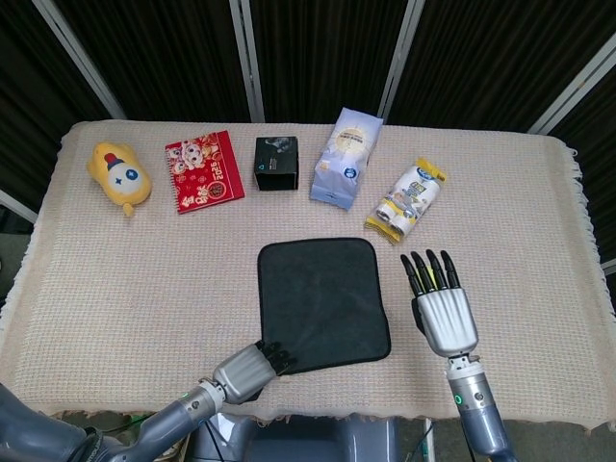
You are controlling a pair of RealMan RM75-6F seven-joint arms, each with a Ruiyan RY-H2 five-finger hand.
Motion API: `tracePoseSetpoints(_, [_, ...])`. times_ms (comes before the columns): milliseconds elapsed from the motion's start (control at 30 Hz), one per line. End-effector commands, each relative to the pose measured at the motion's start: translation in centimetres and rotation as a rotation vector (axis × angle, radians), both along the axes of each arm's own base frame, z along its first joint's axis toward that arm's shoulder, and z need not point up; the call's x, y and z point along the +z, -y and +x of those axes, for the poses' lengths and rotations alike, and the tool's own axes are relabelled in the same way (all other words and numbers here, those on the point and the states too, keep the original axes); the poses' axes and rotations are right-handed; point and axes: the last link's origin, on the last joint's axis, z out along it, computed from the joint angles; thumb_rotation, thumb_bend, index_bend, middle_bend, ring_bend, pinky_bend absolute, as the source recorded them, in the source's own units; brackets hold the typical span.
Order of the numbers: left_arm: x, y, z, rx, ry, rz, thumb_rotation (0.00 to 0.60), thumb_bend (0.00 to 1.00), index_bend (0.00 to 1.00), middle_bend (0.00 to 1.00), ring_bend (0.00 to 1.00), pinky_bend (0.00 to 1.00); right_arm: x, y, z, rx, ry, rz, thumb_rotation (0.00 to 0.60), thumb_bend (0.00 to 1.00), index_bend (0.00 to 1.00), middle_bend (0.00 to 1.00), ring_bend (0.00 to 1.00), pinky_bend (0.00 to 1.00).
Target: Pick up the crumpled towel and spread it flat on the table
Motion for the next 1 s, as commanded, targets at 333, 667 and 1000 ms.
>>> tracePoseSetpoints(333, [0.34,0.04,-1.21,0.008,0.010,-0.016,0.600,1.00,0.06,0.11,0.07,0.24,-0.47,-0.10,0.33,0.003,-0.009,0.003,0.600,0.59,0.00,0.13,0.06,0.07])
tracePoseSetpoints(667, [0.80,0.10,-1.30,0.003,0.011,-0.021,0.600,1.00,0.05,0.11,0.07,0.24,-0.54,-0.19,0.31,0.001,-0.010,0.005,0.600,0.59,0.00,0.13,0.06,0.07])
tracePoseSetpoints(1000, [1.16,0.22,-1.35,-0.001,0.001,-0.030,0.600,1.00,0.04,0.11,0.07,0.24,-0.43,-0.31,0.25,-0.004,-0.006,0.005,0.600,0.59,0.00,0.13,0.06,0.07])
